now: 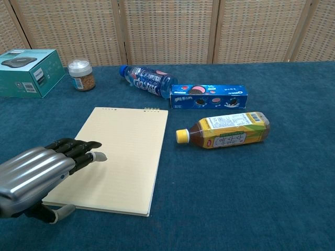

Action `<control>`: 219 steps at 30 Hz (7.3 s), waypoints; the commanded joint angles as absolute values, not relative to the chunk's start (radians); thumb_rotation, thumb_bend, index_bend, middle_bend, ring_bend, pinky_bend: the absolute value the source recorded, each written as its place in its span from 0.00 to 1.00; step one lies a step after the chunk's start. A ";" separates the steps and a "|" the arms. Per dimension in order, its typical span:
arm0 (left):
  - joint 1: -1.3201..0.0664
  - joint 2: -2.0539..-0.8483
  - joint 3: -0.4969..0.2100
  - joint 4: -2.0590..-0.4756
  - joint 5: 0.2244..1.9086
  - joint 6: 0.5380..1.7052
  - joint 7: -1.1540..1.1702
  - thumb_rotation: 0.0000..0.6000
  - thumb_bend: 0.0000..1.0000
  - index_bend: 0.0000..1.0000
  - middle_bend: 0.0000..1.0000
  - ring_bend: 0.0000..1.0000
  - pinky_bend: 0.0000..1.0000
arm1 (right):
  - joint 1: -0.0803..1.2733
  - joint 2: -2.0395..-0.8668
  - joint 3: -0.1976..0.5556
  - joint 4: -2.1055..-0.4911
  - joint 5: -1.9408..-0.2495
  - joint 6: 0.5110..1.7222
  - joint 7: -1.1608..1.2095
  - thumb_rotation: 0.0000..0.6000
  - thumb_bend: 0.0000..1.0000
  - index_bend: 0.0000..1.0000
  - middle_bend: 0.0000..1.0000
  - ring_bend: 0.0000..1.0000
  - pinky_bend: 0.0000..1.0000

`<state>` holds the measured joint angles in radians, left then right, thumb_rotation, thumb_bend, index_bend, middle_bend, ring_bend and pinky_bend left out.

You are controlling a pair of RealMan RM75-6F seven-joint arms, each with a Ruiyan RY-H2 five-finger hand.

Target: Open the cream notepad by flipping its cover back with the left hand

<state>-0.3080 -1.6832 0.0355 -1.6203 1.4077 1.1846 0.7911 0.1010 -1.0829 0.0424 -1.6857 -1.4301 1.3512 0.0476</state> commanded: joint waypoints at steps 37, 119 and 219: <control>-0.346 -1.794 0.030 -1.492 1.405 1.196 0.807 1.00 0.39 0.00 0.00 0.00 0.00 | 0.103 -1.077 0.037 -1.695 -1.435 1.344 0.074 1.00 0.05 0.02 0.00 0.00 0.00; -0.556 -1.853 -0.201 -1.320 1.303 1.182 0.786 1.00 0.60 0.09 0.00 0.00 0.00 | 0.107 -1.069 0.037 -1.693 -1.435 1.328 0.156 1.00 0.05 0.02 0.00 0.00 0.00; -0.176 -1.577 0.050 -1.636 1.694 1.588 0.779 1.00 0.67 0.79 0.00 0.00 0.00 | 0.106 -1.065 0.033 -1.696 -1.435 1.326 0.166 1.00 0.05 0.02 0.00 0.00 0.00</control>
<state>-0.1547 -1.5846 0.0818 -1.6225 1.6920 1.6012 0.7736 0.1059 -1.0655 0.0334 -1.6957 -1.4346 1.3256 0.1656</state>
